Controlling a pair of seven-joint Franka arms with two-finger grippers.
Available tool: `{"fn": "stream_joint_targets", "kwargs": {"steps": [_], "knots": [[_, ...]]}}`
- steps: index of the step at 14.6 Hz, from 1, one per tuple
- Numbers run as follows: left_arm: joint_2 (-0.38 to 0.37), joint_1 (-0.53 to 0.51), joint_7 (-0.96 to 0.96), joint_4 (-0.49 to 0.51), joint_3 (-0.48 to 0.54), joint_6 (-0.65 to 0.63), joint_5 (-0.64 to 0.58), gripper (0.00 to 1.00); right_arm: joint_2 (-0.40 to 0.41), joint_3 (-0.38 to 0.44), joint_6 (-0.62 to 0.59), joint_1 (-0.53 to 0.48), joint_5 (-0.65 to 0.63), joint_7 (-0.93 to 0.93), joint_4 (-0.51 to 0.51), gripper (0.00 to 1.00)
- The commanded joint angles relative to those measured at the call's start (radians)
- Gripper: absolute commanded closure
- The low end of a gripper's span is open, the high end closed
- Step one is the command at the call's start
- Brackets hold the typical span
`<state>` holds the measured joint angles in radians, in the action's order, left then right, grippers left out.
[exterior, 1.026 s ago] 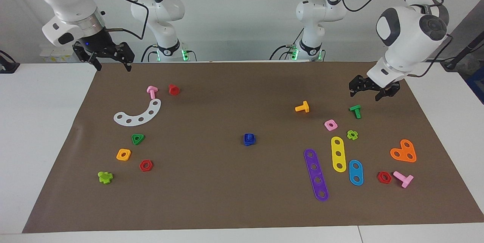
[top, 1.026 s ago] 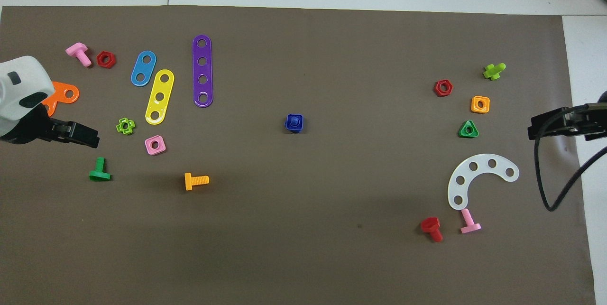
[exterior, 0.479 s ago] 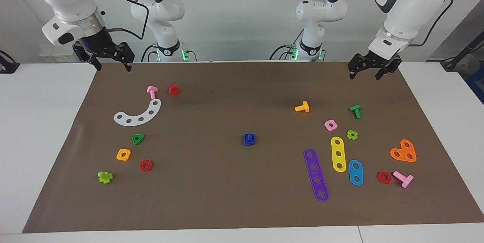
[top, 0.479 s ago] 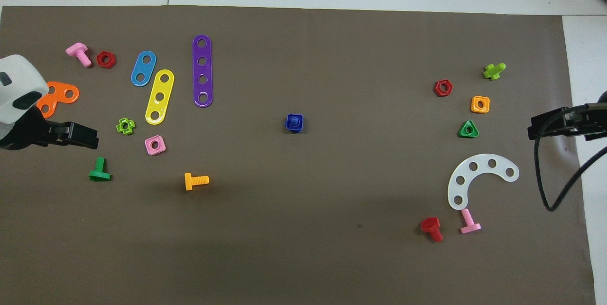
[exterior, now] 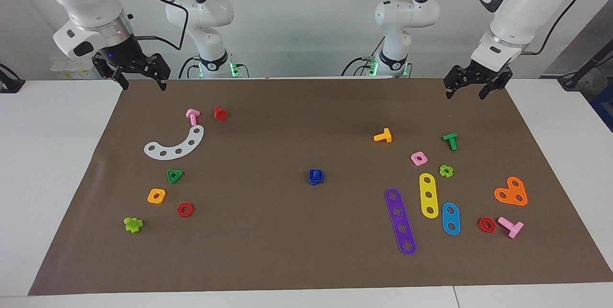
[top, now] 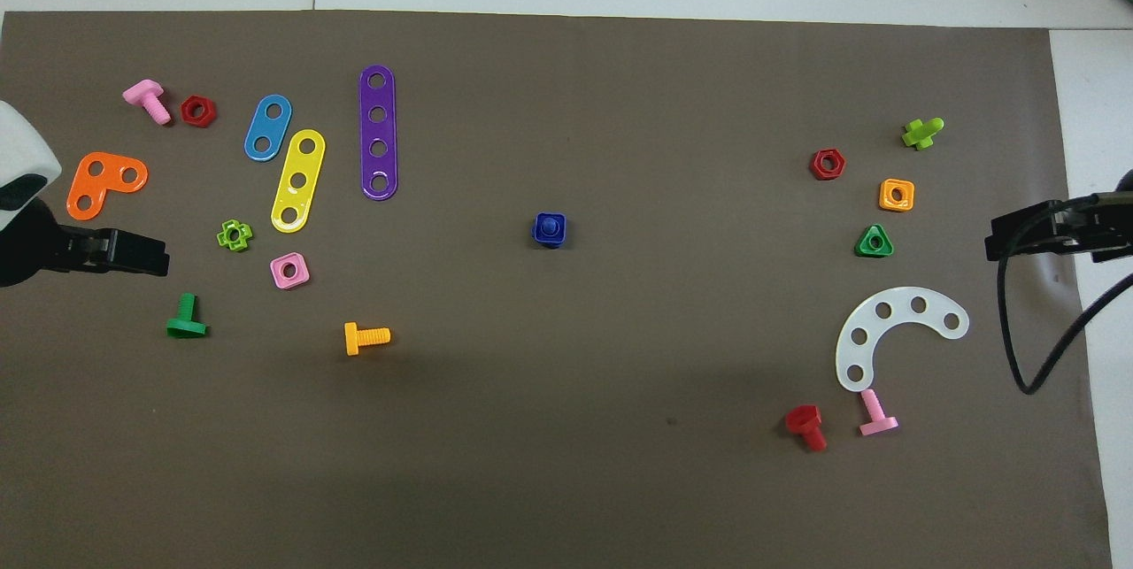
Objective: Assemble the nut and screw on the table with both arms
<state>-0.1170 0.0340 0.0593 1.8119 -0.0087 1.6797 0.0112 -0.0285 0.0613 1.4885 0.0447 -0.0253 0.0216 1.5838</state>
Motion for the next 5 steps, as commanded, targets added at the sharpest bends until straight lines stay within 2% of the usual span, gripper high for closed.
{"fn": "stream_joint_targets", "kwargs": {"steps": [1,5], "knots": [[-0.001,0.0,-0.006,-0.011,0.003,0.005,-0.025,0.0,-0.011,-0.003,-0.011,-0.006,0.015,-0.005,0.007,0.0],[-0.001,0.0,0.002,-0.011,0.006,0.008,-0.023,0.0,-0.011,-0.003,-0.011,-0.006,0.015,-0.005,0.007,0.0]]}}
